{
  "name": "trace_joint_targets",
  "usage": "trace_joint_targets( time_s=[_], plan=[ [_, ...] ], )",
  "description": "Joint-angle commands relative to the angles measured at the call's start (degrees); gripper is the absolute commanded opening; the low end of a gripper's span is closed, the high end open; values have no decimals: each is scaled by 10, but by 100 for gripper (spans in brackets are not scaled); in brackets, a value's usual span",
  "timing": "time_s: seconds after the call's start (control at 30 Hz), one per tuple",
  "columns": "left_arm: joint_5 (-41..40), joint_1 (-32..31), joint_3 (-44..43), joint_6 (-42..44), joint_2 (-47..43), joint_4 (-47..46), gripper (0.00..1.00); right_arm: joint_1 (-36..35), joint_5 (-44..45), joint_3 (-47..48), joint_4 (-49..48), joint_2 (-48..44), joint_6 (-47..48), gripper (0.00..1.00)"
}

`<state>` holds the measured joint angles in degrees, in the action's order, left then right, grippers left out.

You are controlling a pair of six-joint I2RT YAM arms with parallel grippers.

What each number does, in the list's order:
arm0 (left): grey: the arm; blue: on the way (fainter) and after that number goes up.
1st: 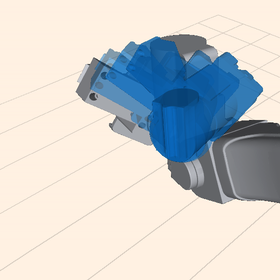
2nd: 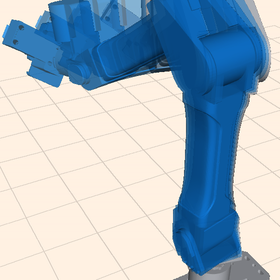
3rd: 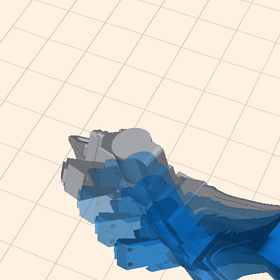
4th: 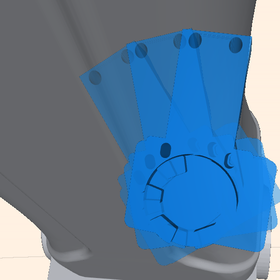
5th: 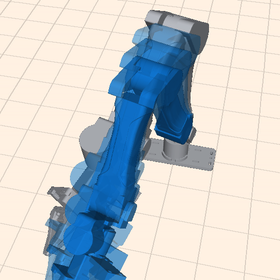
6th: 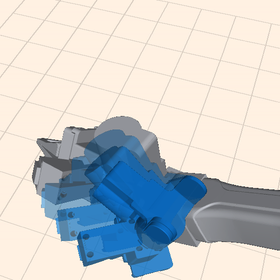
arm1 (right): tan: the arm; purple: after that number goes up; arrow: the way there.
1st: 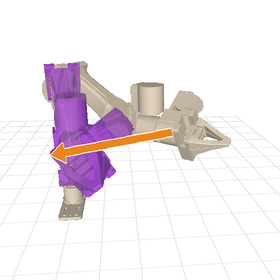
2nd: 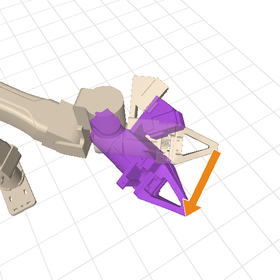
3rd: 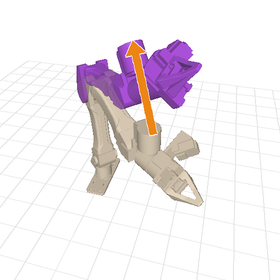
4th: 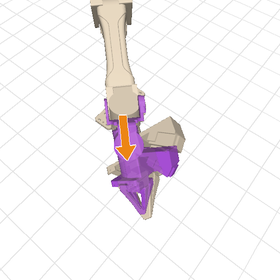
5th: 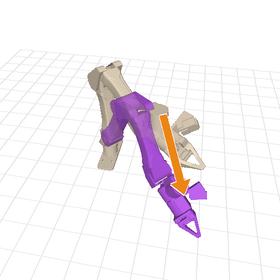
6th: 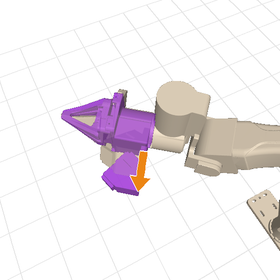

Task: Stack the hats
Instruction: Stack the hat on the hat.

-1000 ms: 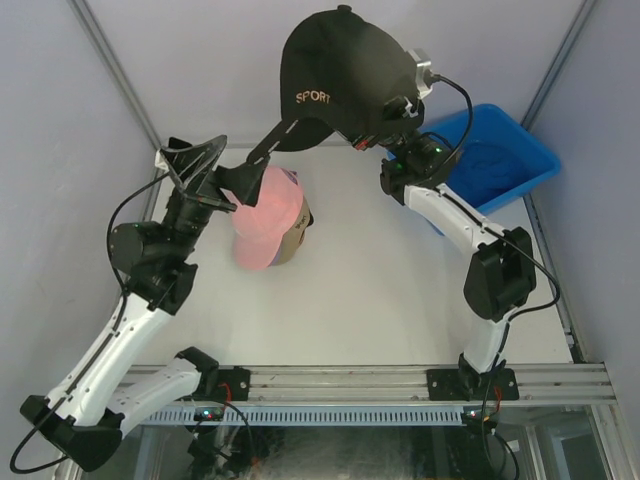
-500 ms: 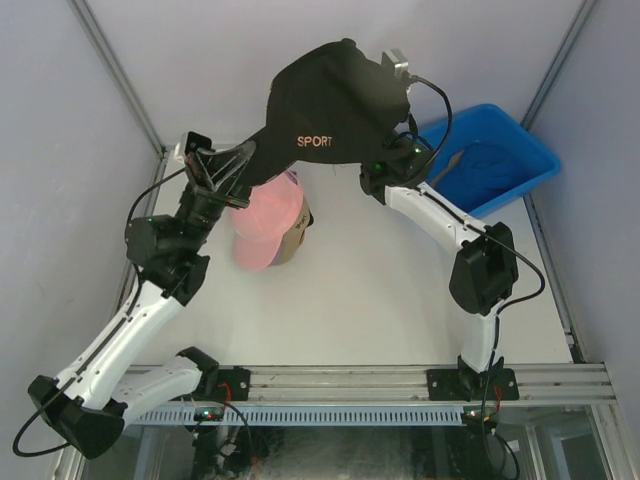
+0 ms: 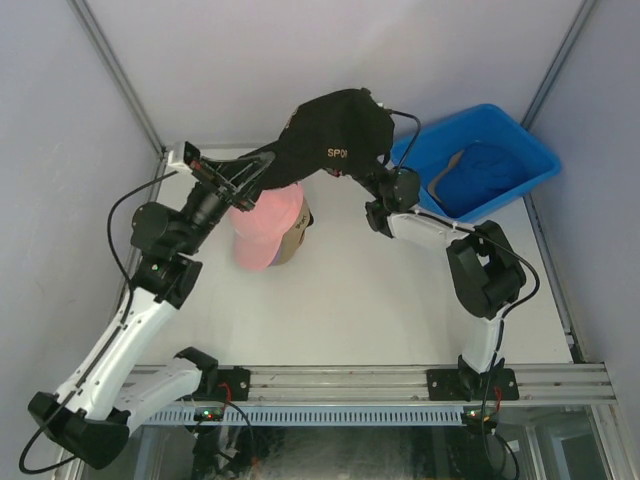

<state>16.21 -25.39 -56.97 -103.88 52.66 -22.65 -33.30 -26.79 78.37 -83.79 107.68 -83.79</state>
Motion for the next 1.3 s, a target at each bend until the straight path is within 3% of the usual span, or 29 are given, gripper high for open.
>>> trace_joint_targets(
  time_s=[0.0,0.07,0.17,0.37,0.47,0.53,0.57,0.67,0.77,0.87,0.93,1.07,1.27],
  plan=[
    [-126,34,2,192,-60,-6,0,29,22,-35,-28,-45,-76,32],
    [-149,34,5,218,-63,-7,0,31,29,-49,-28,-46,-88,35],
    [-179,35,5,250,-63,-10,0,33,43,-67,-28,-44,-105,48],
    [-194,37,-2,287,-46,-13,0,36,68,-59,-28,-26,-125,53],
    [-218,37,9,296,-46,-15,0,35,54,-50,-27,-23,-129,60],
    [-234,37,9,302,-42,-11,0,31,25,-56,-21,-35,-109,97],
    [-242,37,8,303,-39,-11,0,27,16,-63,-12,-45,-92,100],
    [-263,34,-4,298,-31,5,0,11,-19,-89,73,-89,2,100],
    [-278,29,-23,298,-23,24,0,-9,-29,-97,263,-149,175,100],
    [-277,29,-40,299,-16,46,0,-43,38,-87,469,-202,381,100],
    [-276,28,-41,290,-16,55,0,-68,94,-68,552,-209,465,100],
    [-275,25,-30,251,-21,58,0,-90,200,-43,636,-198,547,100],
    [-293,5,-13,195,-33,50,0,-136,421,-35,652,-188,651,100]
  ],
)
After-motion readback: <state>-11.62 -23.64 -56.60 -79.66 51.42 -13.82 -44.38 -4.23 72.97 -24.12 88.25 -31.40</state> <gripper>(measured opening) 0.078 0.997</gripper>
